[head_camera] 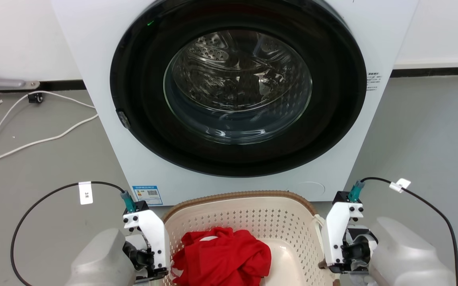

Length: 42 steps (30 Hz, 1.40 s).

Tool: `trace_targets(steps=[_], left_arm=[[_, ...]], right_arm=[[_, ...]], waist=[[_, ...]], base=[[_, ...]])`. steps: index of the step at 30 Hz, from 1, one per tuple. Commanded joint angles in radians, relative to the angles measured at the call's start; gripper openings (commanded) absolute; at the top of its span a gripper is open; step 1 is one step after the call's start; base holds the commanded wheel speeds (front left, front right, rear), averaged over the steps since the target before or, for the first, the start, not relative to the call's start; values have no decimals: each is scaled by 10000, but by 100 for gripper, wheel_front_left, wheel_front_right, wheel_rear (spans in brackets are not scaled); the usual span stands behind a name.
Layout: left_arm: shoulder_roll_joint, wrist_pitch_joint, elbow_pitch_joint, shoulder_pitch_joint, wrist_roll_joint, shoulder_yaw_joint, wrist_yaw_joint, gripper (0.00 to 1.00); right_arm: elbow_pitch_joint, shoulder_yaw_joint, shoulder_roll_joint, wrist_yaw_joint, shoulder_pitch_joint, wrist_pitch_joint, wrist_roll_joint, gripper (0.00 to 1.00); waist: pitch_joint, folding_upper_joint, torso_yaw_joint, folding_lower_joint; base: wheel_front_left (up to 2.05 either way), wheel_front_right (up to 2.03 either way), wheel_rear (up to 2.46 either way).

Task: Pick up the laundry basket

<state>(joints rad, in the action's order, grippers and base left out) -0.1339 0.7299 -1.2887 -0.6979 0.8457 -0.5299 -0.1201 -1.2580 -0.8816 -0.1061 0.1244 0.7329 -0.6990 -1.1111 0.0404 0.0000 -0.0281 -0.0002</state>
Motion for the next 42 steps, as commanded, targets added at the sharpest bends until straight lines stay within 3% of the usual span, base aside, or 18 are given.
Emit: trace_targets(steps=[1, 42], left_arm=[[85, 28, 25, 108, 44, -10, -18, 0], [255, -494, 32, -23, 301, -207, -96, 0]], right_arm=[[28, 12, 87, 115, -90, 18, -119, 0], [-81, -283, 151, 116, -90, 27, -234, 0]], waist=[[64, 0, 8, 2], [179, 0, 38, 2]], base=[[0, 0, 0], [0, 0, 0]])
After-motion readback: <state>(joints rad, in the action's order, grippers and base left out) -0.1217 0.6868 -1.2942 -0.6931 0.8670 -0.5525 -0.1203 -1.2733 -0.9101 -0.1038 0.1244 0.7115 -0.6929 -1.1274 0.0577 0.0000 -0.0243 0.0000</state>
